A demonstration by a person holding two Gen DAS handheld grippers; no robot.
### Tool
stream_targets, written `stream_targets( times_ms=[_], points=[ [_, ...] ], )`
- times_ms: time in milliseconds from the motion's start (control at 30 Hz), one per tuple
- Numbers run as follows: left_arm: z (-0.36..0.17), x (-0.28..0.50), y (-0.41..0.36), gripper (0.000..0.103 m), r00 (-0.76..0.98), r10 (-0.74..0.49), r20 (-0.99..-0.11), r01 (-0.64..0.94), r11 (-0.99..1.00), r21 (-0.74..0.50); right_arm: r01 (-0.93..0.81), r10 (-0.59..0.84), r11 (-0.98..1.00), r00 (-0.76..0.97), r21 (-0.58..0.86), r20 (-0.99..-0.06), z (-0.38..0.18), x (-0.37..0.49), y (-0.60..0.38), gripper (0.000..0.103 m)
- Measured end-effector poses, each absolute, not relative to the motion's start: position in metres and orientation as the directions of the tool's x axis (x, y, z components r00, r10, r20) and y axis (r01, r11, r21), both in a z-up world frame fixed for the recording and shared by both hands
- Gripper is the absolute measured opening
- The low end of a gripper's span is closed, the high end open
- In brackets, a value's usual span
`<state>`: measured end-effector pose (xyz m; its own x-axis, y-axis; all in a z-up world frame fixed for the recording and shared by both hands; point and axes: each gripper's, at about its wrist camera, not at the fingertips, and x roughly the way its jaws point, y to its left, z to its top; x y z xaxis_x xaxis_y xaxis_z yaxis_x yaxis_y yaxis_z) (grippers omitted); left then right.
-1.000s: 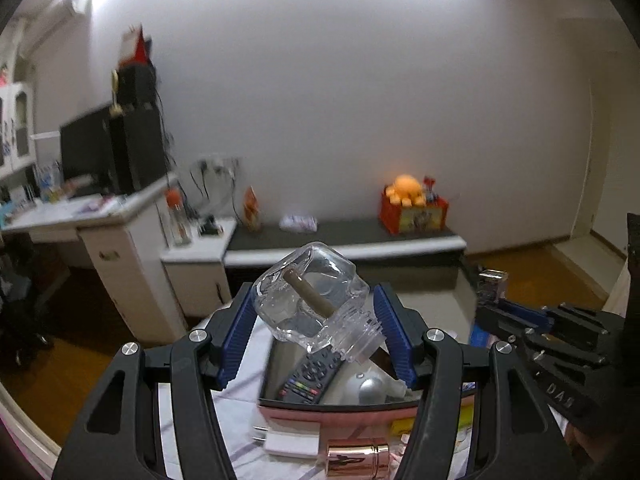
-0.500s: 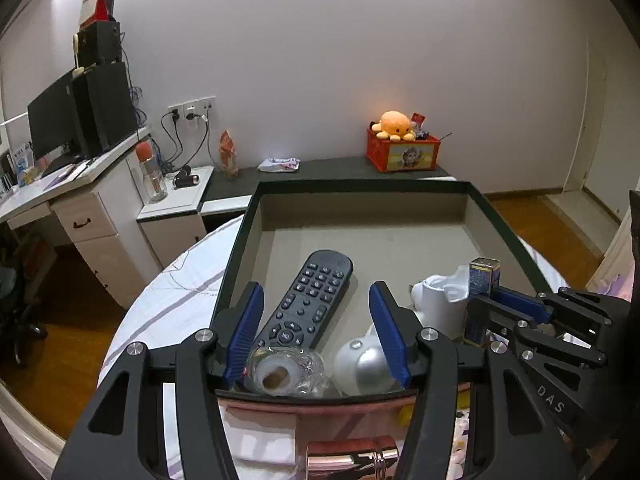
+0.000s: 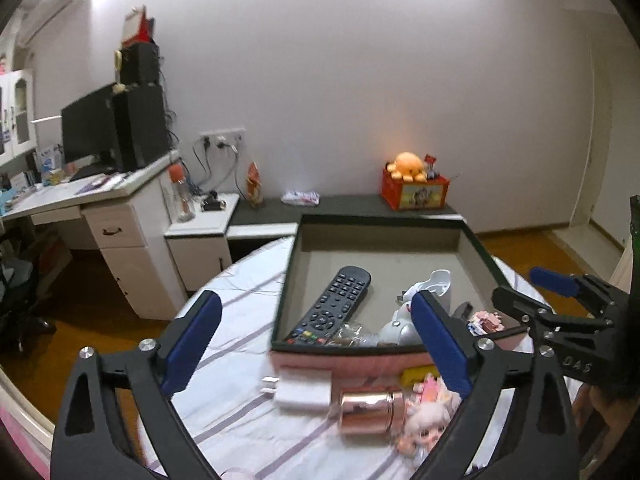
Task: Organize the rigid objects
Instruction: 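Open both tools to drop the bottle and battery box into the box, then grasp the black hair clip with the right tool while the left tool lowers toward the doll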
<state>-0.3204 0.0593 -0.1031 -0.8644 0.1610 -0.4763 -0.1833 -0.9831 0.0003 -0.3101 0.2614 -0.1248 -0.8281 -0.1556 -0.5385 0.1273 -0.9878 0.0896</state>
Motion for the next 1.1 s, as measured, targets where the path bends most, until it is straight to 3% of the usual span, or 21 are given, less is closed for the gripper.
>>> stream_targets(
  times_ms=[333,367,400,600,767,1100],
  points=[
    [-0.068,-0.227,0.02,0.103,-0.937,0.108,-0.332,-0.116,-0.993,0.005,0.115,-0.131,-0.991,-0.924,0.068,-0.36,-0.072,-0.213,0.24,0.089],
    [-0.065,-0.22,0.017,0.103,-0.939,0.114,-0.325,-0.121,-0.993,0.002,0.109,-0.124,-0.992,-0.929,0.063,-0.348,-0.07,-0.206,0.239,0.092],
    [-0.062,-0.211,0.013,0.103,-0.944,0.113,-0.311,-0.121,-0.993,0.004,0.104,-0.116,-0.993,-0.935,0.055,-0.335,-0.067,-0.199,0.236,0.103],
    [-0.049,-0.171,0.009,0.103,-0.964,0.101,-0.248,-0.114,-0.993,0.038,0.1,-0.107,-0.994,-0.952,0.041,-0.287,-0.056,-0.162,0.224,0.103],
    [-0.047,-0.153,0.007,0.103,-0.967,0.103,-0.231,-0.116,-0.992,0.044,0.084,-0.088,-0.996,-0.949,0.024,-0.302,-0.06,-0.143,0.22,0.103],
    [-0.073,-0.156,0.004,0.103,-0.937,0.123,-0.328,-0.153,-0.986,0.066,0.076,-0.076,-0.997,-0.896,0.018,-0.438,-0.106,-0.146,0.223,0.103]
  ],
)
